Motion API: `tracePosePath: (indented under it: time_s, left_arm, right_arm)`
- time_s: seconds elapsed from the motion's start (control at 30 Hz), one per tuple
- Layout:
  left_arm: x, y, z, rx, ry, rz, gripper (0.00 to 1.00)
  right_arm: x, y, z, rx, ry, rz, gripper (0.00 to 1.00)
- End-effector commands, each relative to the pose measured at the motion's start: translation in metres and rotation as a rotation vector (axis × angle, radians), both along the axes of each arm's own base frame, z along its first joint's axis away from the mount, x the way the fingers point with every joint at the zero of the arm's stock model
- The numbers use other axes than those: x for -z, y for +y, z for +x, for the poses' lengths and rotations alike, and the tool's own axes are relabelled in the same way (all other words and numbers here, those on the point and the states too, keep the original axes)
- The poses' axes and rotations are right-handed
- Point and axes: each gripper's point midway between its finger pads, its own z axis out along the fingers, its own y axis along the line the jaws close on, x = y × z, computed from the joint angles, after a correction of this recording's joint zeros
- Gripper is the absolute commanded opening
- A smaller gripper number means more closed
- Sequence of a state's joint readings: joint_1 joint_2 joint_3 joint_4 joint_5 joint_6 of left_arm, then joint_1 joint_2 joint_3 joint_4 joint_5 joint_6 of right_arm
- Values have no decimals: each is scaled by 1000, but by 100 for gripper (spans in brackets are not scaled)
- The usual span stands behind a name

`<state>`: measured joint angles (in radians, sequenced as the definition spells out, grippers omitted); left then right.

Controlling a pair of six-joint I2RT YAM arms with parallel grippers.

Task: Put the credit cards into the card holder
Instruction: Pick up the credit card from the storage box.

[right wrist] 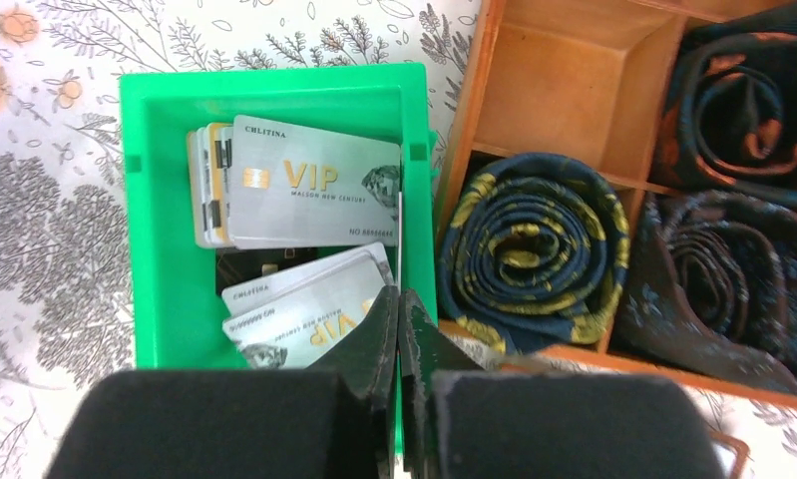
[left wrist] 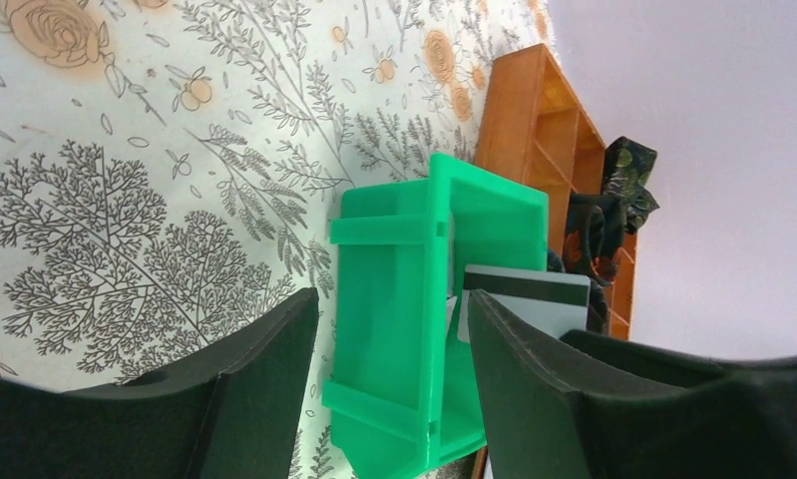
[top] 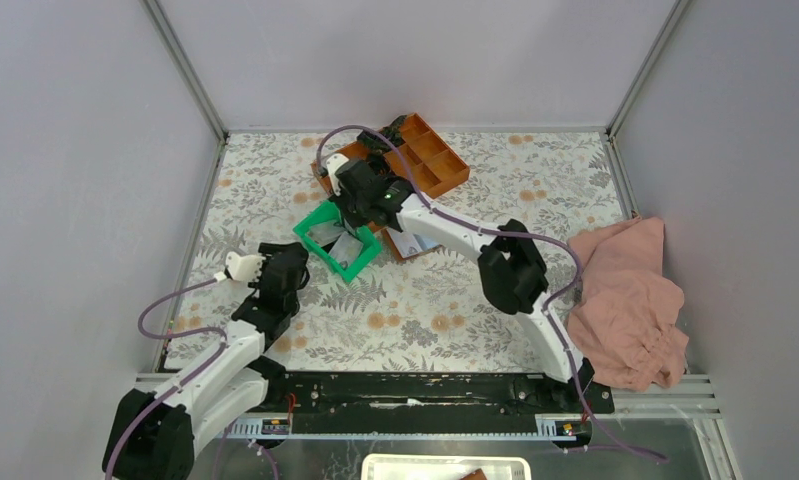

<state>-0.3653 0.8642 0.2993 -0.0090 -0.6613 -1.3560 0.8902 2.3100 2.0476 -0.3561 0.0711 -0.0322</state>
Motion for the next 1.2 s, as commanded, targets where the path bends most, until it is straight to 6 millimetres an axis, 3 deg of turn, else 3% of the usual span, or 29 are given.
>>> tracePosePath:
  time_s: [0.0,0.13,0.27,0.47,0.57,0.73,0.87,1.17]
  left_arm:
    - [-31,5,6,18,-52,78,65]
    - [-49,-7,11,119,-116,121,68]
    - [-73,-34,16,294,-233,146,70]
    - [-113,-89,12,628,-432,216,74]
    - [-120,-115,2,805,-481,250,74]
    - [-127,-150,-26,1058,-578,250,74]
    - [-130,-172,-48,1223,-660,200,74]
    - [-125,-213,-86,1504,-761,136,70]
  right_arm:
    - [-99,-1,1,28,-158,170,0]
    - [-124,-13,-10,37,-179,207,0]
    - [-144,-34,-25,44,-182,211,0]
    - [-154,-74,-72,-4,-108,186,0]
    - [-157,-98,-99,-16,-75,199,0]
    - [-141,-135,-140,-37,19,215,0]
    - [-128,-152,-165,-61,112,282,0]
    - [-120,-172,-193,-121,278,414,0]
